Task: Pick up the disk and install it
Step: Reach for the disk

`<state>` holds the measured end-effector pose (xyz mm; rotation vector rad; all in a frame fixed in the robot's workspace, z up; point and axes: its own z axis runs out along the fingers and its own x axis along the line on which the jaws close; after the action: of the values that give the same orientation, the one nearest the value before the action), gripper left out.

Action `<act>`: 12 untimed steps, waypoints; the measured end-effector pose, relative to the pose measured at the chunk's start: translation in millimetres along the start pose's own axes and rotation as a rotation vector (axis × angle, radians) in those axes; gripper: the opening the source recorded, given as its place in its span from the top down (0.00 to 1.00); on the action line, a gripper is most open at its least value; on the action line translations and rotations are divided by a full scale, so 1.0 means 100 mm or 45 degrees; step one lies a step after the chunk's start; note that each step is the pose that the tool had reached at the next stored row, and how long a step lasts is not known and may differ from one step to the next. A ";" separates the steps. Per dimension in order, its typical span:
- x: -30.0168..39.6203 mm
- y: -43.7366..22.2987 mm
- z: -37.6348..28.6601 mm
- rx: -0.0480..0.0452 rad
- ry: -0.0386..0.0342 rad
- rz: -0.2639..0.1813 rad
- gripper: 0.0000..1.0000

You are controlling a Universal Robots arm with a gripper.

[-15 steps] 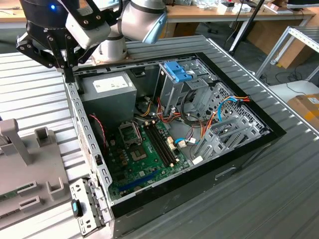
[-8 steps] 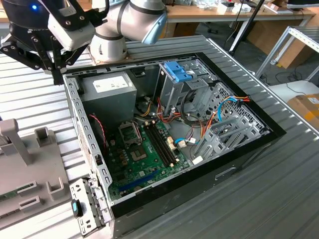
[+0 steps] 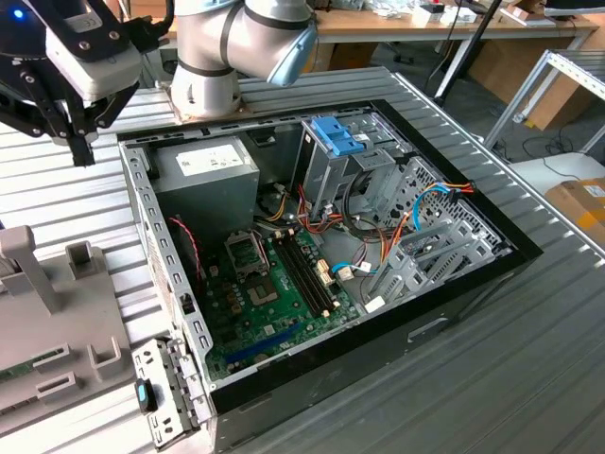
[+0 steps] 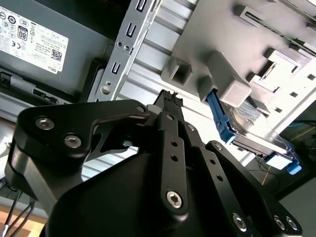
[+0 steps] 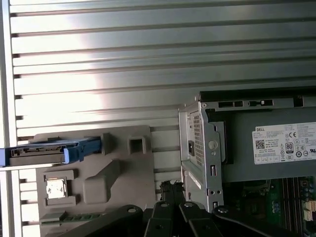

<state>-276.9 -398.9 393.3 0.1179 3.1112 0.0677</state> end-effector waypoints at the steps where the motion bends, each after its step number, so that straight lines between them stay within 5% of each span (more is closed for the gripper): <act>1: 0.012 -0.001 -0.001 0.000 0.0000 0.000 0.89; 8: 0.129 -0.010 -0.004 0.000 -0.0001 0.000 0.89; 12: 0.268 -0.020 -0.008 0.000 0.0000 0.000 0.89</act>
<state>-303.7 -399.0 393.3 0.1178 3.1112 0.0676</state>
